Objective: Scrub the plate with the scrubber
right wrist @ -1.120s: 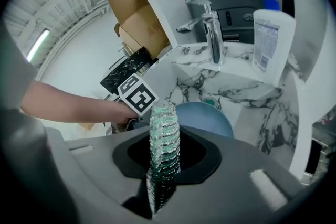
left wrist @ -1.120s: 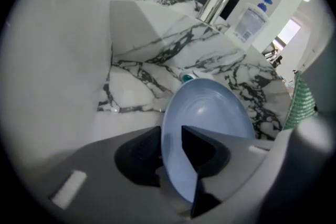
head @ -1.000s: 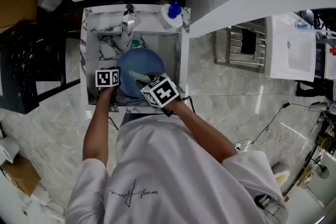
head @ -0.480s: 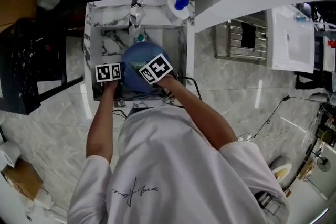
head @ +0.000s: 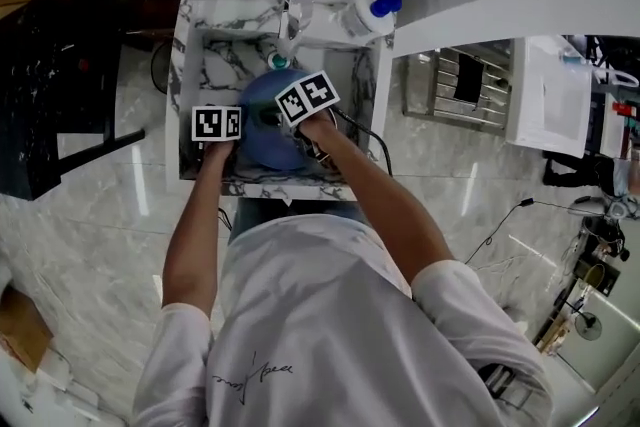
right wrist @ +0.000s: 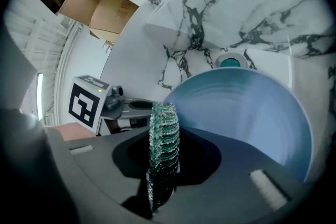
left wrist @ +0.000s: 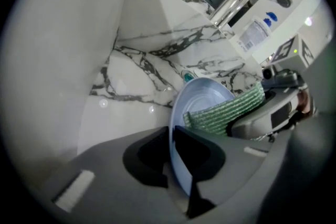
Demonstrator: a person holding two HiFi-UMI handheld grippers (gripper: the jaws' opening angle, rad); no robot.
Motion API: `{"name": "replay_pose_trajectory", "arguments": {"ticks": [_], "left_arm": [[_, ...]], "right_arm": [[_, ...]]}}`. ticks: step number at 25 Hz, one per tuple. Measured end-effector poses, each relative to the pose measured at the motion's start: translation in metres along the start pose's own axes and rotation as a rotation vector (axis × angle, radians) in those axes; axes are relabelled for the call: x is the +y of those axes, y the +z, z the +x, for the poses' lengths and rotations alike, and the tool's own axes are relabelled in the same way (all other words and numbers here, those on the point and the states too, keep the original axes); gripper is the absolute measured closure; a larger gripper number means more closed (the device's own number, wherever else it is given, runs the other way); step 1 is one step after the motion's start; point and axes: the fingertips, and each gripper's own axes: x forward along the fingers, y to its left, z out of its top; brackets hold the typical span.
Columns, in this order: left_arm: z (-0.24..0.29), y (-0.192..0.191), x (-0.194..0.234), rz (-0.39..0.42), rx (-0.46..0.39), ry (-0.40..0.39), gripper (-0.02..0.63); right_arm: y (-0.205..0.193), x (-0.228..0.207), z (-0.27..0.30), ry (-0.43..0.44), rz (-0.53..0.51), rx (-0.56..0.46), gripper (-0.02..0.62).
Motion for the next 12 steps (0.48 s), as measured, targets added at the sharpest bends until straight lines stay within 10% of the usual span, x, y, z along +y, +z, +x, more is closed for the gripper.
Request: {"name": "replay_pose_trajectory", "arguments": {"ticks": [12], "left_arm": [[-0.004, 0.006, -0.008, 0.026, -0.019, -0.011, 0.518]], "right_arm": [[0.014, -0.020, 0.014, -0.128, -0.107, -0.035, 0.541]]}}
